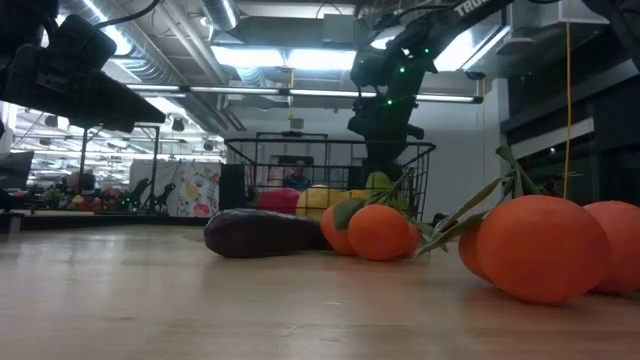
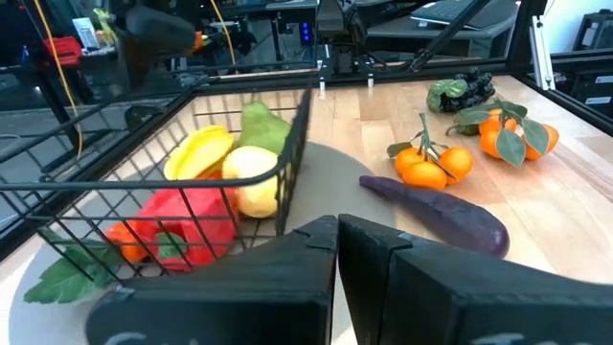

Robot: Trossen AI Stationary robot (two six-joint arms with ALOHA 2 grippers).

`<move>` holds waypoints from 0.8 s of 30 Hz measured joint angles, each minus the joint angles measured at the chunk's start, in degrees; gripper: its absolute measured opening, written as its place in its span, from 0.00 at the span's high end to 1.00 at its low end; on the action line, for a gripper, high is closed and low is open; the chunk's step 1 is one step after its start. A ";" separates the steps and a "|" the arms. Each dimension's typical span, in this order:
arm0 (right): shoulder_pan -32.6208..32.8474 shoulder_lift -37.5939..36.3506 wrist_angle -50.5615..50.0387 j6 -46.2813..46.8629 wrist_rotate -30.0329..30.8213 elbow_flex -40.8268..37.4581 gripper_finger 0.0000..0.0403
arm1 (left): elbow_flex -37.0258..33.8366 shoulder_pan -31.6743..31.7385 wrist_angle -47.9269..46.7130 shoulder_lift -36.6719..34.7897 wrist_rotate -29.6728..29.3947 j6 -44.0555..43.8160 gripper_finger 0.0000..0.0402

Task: Build produce basket
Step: Adjust the black wire basket

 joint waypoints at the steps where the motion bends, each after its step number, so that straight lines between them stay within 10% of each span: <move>1: 0.05 0.01 -1.34 0.08 -0.04 0.14 0.69 | 0.00 0.01 0.00 0.01 0.00 0.00 0.99; 18: 0.80 -2.00 -4.28 -3.12 5.19 3.62 0.69 | 0.00 0.01 0.00 0.01 0.00 0.04 0.99; 24: 2.98 -2.83 -12.99 0.59 -12.26 10.44 0.69 | 0.00 0.01 0.00 0.01 -0.13 0.09 0.99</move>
